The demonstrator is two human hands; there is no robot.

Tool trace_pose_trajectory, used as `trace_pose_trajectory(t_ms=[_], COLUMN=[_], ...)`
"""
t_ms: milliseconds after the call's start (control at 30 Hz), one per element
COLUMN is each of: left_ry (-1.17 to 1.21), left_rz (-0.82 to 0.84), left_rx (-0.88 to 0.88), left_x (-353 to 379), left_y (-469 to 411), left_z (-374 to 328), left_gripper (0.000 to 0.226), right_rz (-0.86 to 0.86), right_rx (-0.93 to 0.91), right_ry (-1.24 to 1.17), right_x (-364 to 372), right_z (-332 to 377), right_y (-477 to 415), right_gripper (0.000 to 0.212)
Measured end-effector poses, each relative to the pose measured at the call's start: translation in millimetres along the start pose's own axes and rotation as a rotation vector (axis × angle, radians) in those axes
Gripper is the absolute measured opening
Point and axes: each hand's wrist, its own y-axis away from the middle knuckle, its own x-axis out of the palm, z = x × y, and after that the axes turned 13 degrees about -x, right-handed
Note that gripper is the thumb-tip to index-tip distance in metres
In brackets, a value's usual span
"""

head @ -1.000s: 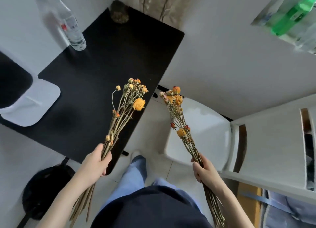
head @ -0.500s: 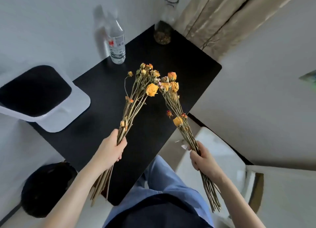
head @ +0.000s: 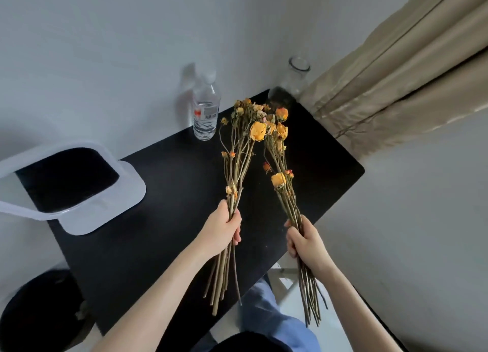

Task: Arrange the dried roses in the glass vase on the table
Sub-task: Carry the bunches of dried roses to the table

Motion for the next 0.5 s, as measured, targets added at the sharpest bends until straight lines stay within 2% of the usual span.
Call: trace_pose_trajectory(t_ms=[167, 500], left_ry=[0.182, 0.455], left_rz=[-0.049, -0.287], left_rx=[-0.023, -0.171], left_x=[33, 105], left_y=[-38, -122], left_z=[-42, -103], left_gripper=[0.009, 0.009], right_rz=[0.106, 0.359], right_rx=[-0.04, -0.096], right_ry=[0.028, 0.092], right_x=[-28, -94], right_z=[3, 1], right_y=[-65, -175], right_gripper=[0.009, 0.011])
